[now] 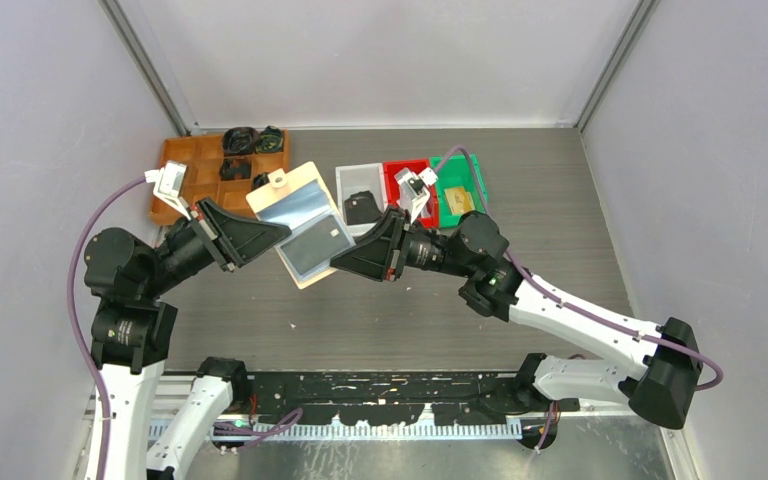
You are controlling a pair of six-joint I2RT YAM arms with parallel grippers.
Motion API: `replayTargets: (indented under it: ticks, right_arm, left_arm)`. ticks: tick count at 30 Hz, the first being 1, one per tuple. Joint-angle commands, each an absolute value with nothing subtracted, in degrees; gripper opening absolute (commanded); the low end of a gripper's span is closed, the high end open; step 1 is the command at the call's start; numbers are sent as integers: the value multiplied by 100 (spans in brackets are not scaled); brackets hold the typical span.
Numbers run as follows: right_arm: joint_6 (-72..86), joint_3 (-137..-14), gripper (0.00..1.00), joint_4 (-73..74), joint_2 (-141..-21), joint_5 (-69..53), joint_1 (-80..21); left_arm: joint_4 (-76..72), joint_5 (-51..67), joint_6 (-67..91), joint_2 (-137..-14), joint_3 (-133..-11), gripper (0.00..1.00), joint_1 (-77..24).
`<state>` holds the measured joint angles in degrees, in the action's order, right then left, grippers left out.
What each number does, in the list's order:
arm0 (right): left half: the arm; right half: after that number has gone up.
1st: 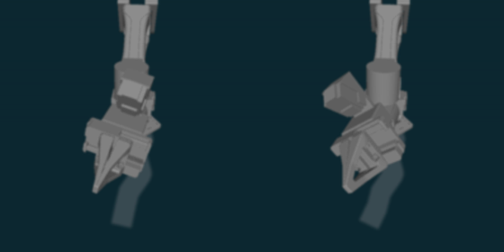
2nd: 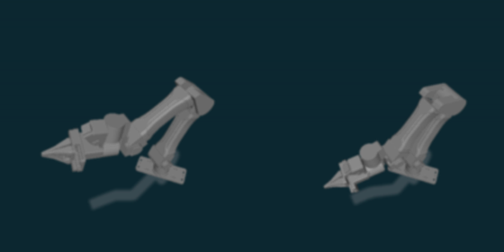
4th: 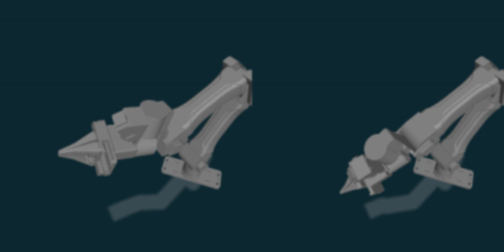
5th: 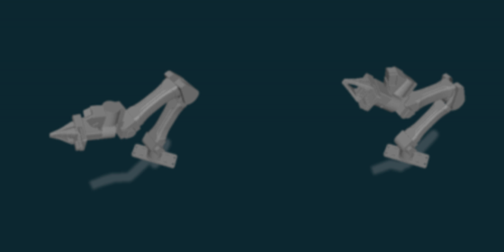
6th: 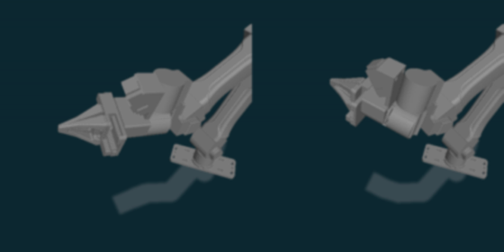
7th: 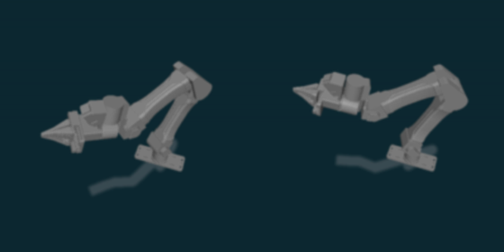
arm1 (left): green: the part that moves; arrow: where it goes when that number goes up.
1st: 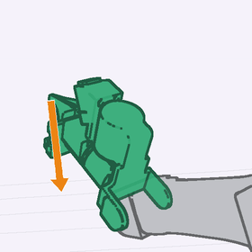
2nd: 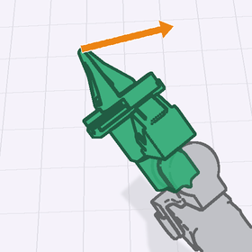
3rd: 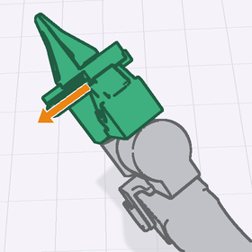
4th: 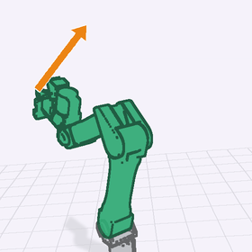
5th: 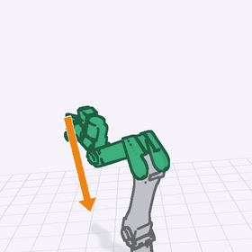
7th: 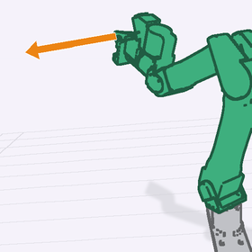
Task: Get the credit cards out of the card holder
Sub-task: Remove the credit card from the card holder.
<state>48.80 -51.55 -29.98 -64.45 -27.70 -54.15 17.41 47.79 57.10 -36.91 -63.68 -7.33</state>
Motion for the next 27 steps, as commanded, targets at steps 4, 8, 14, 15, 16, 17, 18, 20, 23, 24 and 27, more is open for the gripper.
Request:
replayTargets:
  ticks: [4, 8, 14, 15, 16, 17, 18, 20, 23, 24, 27]
  right_arm:
    - [4838, -5090, 29, -3524, -6392, -2703, -5396]
    - [4866, -5007, 30, -3647, -6383, -2708, -5394]
    - [4925, -4958, 31, -3816, -6401, -2743, -5396]
    - [4928, -4951, 31, -3815, -6399, -2724, -5394]
    - [4925, -4949, 31, -3821, -6398, -2710, -5390]
    - [4931, -4953, 31, -3827, -6406, -2694, -5391]
    - [4928, -4961, 31, -3824, -6403, -2690, -5391]
    - [4931, -4979, 31, -3840, -6415, -2649, -5395]
    - [4925, -5009, 31, -3886, -6442, -2624, -5390]
    - [4920, -5015, 30, -3905, -6447, -2566, -5391]
    - [4884, -5048, 28, -3916, -6487, -2391, -5391]
  left_arm:
    - [1356, 4905, 5862, -3690, -6703, 0, -723]
    - [1351, 4902, 5893, -3713, -6756, 0, -721]
    - [1350, 4896, 5901, -3709, -6750, 0, -724]
    - [1350, 4900, 5898, -3711, -6757, 0, -723]
    - [1348, 4902, 5905, -3714, -6759, 0, -725]
    - [1351, 4896, 5906, -3720, -6766, 0, -726]
    - [1353, 4897, 5905, -3722, -6778, 0, -721]
    - [1344, 4887, 5909, -3718, -6795, 0, -720]
    - [1345, 4887, 5922, -3732, -6807, 0, -725]
    - [1347, 4894, 5919, -3735, -6811, 0, -721]
    - [1337, 4895, 5940, -3732, -6820, 0, -721]
